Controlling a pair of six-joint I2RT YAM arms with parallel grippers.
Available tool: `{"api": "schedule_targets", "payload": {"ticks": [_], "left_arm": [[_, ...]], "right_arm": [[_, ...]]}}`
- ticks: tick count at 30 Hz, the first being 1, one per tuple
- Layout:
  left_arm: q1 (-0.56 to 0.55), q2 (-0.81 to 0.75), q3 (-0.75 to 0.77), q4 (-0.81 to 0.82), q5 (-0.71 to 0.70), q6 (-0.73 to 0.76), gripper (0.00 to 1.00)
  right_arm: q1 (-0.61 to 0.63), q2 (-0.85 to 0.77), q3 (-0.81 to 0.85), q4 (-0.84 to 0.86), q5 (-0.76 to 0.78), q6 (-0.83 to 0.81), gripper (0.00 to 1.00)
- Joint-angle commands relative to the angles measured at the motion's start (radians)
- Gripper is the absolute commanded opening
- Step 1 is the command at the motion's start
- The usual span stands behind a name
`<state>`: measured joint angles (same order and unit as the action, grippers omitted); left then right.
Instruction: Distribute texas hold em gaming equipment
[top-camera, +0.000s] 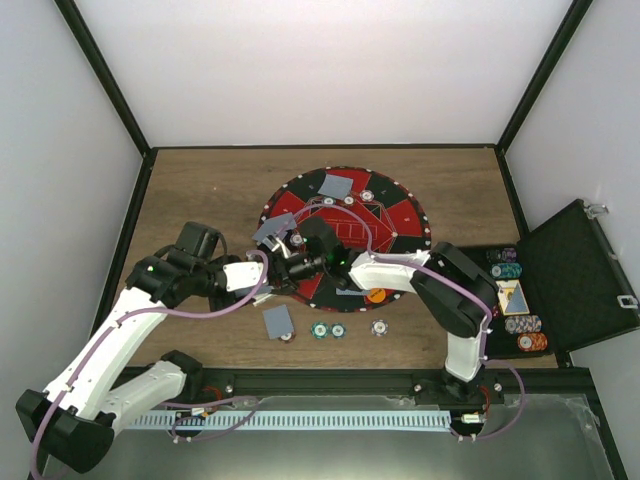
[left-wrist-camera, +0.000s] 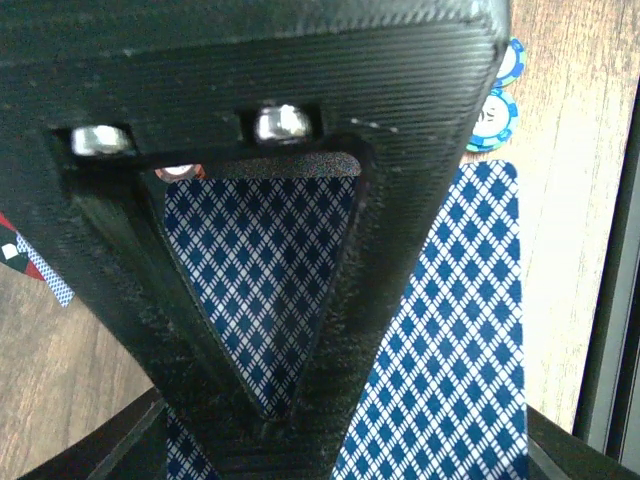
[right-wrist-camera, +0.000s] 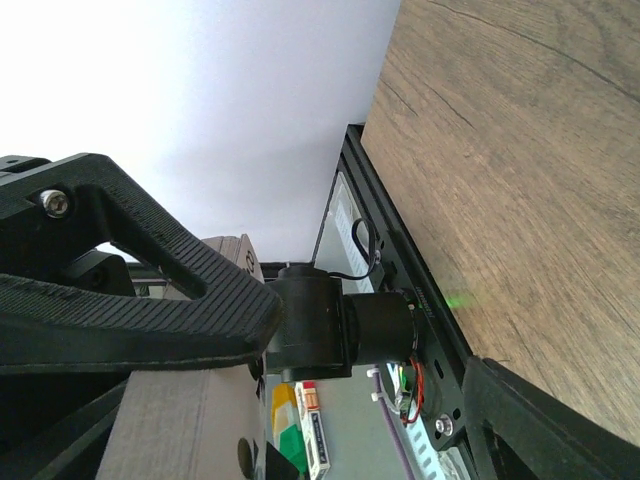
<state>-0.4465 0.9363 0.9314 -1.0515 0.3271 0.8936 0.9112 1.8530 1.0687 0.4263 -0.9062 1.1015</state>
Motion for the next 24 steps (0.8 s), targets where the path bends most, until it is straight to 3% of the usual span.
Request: {"api": "schedule_targets", "payload": {"ticks": [1, 9, 19, 24], "left_arm": [[0.002, -0.008, 0.017, 0.011, 0.014, 0.008, 0.05], [0.002, -0.015, 0.013, 0.008, 0.018, 0.017, 0.05], [0.002, -0.010, 0.003, 0.024, 0.016, 0.019, 0.05], [0.002, -0.014, -0.006, 0.028, 0.009, 0.024, 0.05]], "right_arm": [[-0.018, 0.011, -0.003, 0.042, -0.005, 0.020, 0.75], [-0.085, -0.071, -0.156, 0.023, 0.029, -0.002, 0.66], [-0.087, -0.195, -0.187, -0.015, 0.054, -0.001, 0.48], [-0.096, -0.259, -0.198, -0.079, 0.074, -0.019, 0.23]]}}
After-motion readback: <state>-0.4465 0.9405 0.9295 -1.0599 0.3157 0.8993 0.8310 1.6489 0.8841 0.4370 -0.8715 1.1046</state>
